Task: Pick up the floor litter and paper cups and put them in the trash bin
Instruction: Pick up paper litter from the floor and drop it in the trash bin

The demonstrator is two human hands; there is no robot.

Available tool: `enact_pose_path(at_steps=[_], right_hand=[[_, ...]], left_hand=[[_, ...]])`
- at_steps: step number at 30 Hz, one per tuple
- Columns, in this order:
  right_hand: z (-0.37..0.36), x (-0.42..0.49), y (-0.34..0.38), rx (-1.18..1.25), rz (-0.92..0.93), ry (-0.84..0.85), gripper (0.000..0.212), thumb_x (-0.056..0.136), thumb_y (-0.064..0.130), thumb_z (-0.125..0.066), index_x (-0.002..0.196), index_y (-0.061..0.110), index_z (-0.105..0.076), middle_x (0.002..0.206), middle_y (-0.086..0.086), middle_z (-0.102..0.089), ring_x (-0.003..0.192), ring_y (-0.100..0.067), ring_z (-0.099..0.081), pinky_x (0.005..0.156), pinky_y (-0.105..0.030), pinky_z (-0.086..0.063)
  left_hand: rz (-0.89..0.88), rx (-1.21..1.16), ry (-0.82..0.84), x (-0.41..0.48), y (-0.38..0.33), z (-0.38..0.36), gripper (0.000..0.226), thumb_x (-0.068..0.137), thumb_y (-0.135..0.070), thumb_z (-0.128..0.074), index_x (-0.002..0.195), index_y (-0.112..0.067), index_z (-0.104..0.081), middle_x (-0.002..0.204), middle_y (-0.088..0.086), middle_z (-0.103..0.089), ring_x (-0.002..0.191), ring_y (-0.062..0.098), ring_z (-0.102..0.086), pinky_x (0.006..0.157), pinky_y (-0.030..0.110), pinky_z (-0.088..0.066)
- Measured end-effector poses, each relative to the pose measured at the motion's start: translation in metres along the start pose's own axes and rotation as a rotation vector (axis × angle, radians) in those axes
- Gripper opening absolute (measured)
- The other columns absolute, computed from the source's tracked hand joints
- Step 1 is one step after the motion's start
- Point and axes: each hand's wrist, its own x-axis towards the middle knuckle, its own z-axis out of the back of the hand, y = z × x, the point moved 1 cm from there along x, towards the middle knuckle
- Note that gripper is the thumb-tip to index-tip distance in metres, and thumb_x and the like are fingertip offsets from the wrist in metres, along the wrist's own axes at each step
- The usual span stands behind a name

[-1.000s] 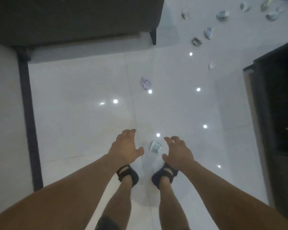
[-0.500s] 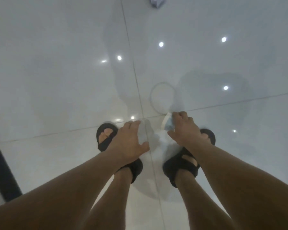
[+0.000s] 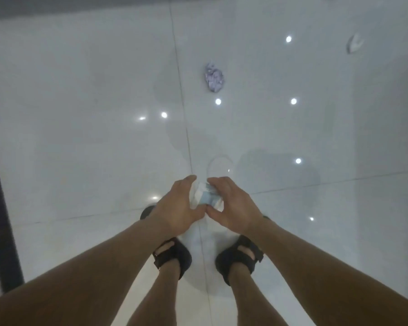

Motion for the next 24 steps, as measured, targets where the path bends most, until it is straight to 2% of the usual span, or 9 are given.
enact_pose_path(at_steps=[3, 6, 8, 10, 12, 15, 17, 21, 24], right_hand=[[0.049, 0.006, 0.053, 0.001, 0.092, -0.039, 0.059, 0.078, 0.024, -0.078, 0.129, 0.007, -0.053, 0.119, -0.007, -0.060, 0.095, -0.018, -0.062, 0.081, -0.023, -0.049], [0.090, 0.013, 0.102, -0.021, 0.104, -0.049, 0.059, 0.080, 0.031, -0.076, 0.131, 0.015, -0.051, 0.122, 0.002, -0.057, 0.095, -0.003, -0.055, 0.081, 0.000, -0.036], [0.110, 0.021, 0.126, -0.028, 0.131, -0.035, 0.059, 0.081, 0.034, -0.074, 0.133, 0.018, -0.050, 0.123, 0.004, -0.056, 0.095, 0.004, -0.049, 0.080, 0.005, -0.032], [0.125, 0.033, 0.145, -0.049, 0.172, -0.015, 0.061, 0.082, 0.039, -0.070, 0.136, 0.021, -0.047, 0.126, 0.006, -0.053, 0.098, 0.008, -0.045, 0.082, 0.005, -0.031], [0.136, 0.051, 0.154, -0.105, 0.208, 0.005, 0.067, 0.083, 0.051, -0.065, 0.140, 0.026, -0.040, 0.133, 0.010, -0.048, 0.106, 0.008, -0.044, 0.087, 0.002, -0.030], [0.152, 0.088, 0.138, -0.215, 0.194, 0.073, 0.084, 0.079, 0.063, -0.063, 0.147, 0.038, -0.021, 0.149, 0.016, -0.031, 0.128, 0.002, -0.034, 0.099, -0.012, -0.027], [0.167, 0.116, 0.113, -0.268, 0.156, 0.104, 0.090, 0.079, 0.058, -0.065, 0.151, 0.035, -0.016, 0.155, 0.011, -0.023, 0.138, -0.008, -0.027, 0.105, -0.019, -0.026], [0.198, 0.167, 0.066, -0.470, 0.035, 0.188, 0.092, 0.083, 0.045, -0.065, 0.154, 0.029, -0.008, 0.160, 0.003, -0.010, 0.143, -0.021, -0.019, 0.108, -0.035, -0.035], [0.216, 0.200, 0.042, -0.572, 0.009, 0.228, 0.091, 0.085, 0.040, -0.064, 0.154, 0.030, -0.004, 0.161, 0.002, -0.003, 0.145, -0.025, -0.012, 0.109, -0.038, -0.036]], left_hand=[[-0.070, -0.116, -0.048, -0.023, -0.034, 0.048, 0.068, 0.089, -0.034, -0.062, 0.146, -0.026, -0.027, 0.138, -0.003, -0.047, 0.116, 0.014, -0.052, 0.100, 0.030, -0.044], [-0.109, -0.229, -0.097, -0.047, -0.062, 0.092, 0.055, 0.090, -0.033, -0.062, 0.137, -0.031, -0.035, 0.120, -0.011, -0.053, 0.096, 0.008, -0.058, 0.080, 0.015, -0.047], [-0.130, -0.274, -0.140, -0.059, -0.075, 0.117, 0.044, 0.089, -0.031, -0.063, 0.126, -0.033, -0.039, 0.108, -0.012, -0.056, 0.084, 0.006, -0.060, 0.068, 0.009, -0.045], [-0.115, -0.306, -0.187, -0.065, -0.084, 0.137, 0.037, 0.088, -0.030, -0.063, 0.118, -0.030, -0.041, 0.102, -0.009, -0.058, 0.078, 0.008, -0.062, 0.064, 0.011, -0.046], [-0.077, -0.324, -0.226, -0.063, -0.088, 0.152, 0.036, 0.088, -0.032, -0.063, 0.116, -0.027, -0.041, 0.099, -0.008, -0.060, 0.076, 0.010, -0.063, 0.062, 0.015, -0.049], [0.009, -0.276, -0.284, -0.041, -0.088, 0.170, 0.036, 0.088, -0.033, -0.062, 0.115, -0.027, -0.038, 0.099, -0.009, -0.059, 0.078, 0.009, -0.063, 0.067, 0.023, -0.053], [0.081, -0.257, -0.322, -0.018, -0.088, 0.180, 0.039, 0.087, -0.030, -0.062, 0.118, -0.026, -0.039, 0.100, -0.009, -0.059, 0.081, 0.012, -0.063, 0.072, 0.028, -0.053], [0.190, -0.242, -0.382, 0.023, -0.094, 0.187, 0.048, 0.087, -0.026, -0.062, 0.128, -0.022, -0.038, 0.109, -0.002, -0.062, 0.091, 0.023, -0.063, 0.084, 0.036, -0.051], [0.217, -0.245, -0.405, 0.056, -0.106, 0.189, 0.062, 0.088, -0.026, -0.062, 0.142, -0.023, -0.031, 0.119, 0.003, -0.063, 0.099, 0.024, -0.063, 0.087, 0.033, -0.049]])
